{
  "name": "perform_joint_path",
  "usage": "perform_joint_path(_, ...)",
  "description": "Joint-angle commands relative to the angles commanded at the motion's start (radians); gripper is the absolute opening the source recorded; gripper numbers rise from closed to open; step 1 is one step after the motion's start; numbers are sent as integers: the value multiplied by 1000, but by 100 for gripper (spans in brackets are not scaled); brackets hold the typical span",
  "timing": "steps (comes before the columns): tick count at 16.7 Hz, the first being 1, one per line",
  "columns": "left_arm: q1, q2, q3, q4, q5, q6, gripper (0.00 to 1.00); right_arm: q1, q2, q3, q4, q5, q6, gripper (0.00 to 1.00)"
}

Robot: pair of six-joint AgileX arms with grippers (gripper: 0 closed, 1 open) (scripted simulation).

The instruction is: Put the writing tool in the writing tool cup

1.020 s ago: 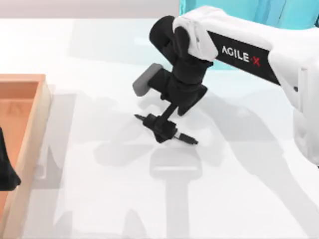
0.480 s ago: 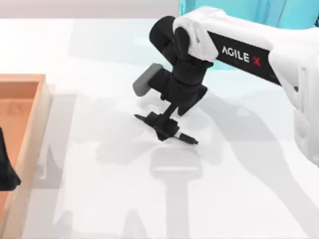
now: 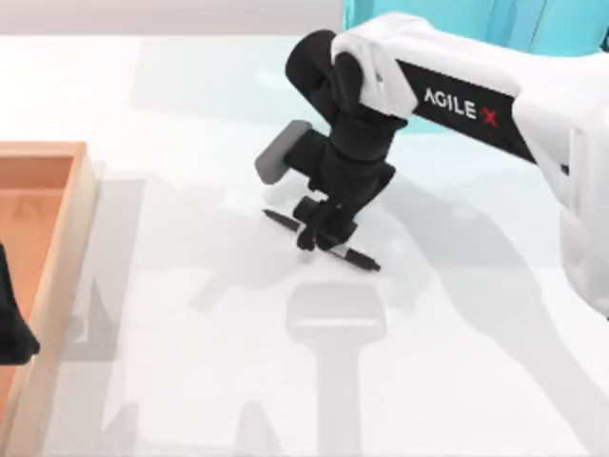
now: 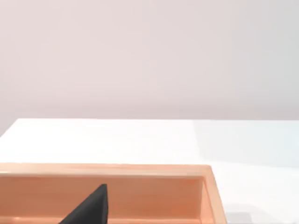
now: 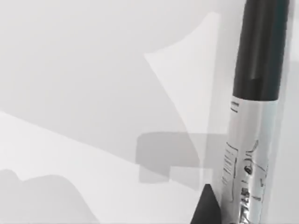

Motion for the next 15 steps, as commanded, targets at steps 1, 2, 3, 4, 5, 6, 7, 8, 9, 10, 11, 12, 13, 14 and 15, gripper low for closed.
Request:
perform_joint_path(1, 0, 0, 0, 0, 0, 0, 100, 0, 0, 0, 0, 0, 0, 2)
perform_joint_path(2, 0, 0, 0, 0, 0, 0, 100, 0, 0, 0, 0, 0, 0, 0)
perform_joint_path(3, 0, 0, 0, 0, 0, 0, 100, 0, 0, 0, 0, 0, 0, 0)
perform_joint_path(4, 0, 0, 0, 0, 0, 0, 100, 0, 0, 0, 0, 0, 0, 0)
perform_joint_path(5, 0, 0, 0, 0, 0, 0, 100, 0, 0, 0, 0, 0, 0, 0)
perform_joint_path(6, 0, 0, 0, 0, 0, 0, 100, 0, 0, 0, 0, 0, 0, 0)
perform_joint_path(7, 0, 0, 0, 0, 0, 0, 100, 0, 0, 0, 0, 0, 0, 0)
perform_joint_path(8, 0, 0, 0, 0, 0, 0, 100, 0, 0, 0, 0, 0, 0, 0)
perform_joint_path(9, 0, 0, 0, 0, 0, 0, 100, 0, 0, 0, 0, 0, 0, 0)
perform_joint_path(10, 0, 0, 0, 0, 0, 0, 100, -24, -60, 14, -8, 59, -26, 0)
perform_joint_path(11, 0, 0, 0, 0, 0, 0, 100, -23, -63, 12, -9, 60, -25, 0)
perform_joint_path(12, 0, 0, 0, 0, 0, 0, 100, -17, -76, -1, -14, 60, -18, 0)
perform_joint_path(13, 0, 0, 0, 0, 0, 0, 100, -7, -99, -22, -24, 60, -7, 0)
perform_joint_path(14, 0, 0, 0, 0, 0, 0, 100, 5, -133, -49, -37, 61, 8, 0)
perform_joint_path(15, 0, 0, 0, 0, 0, 0, 100, 21, -177, -80, -54, 63, 27, 0)
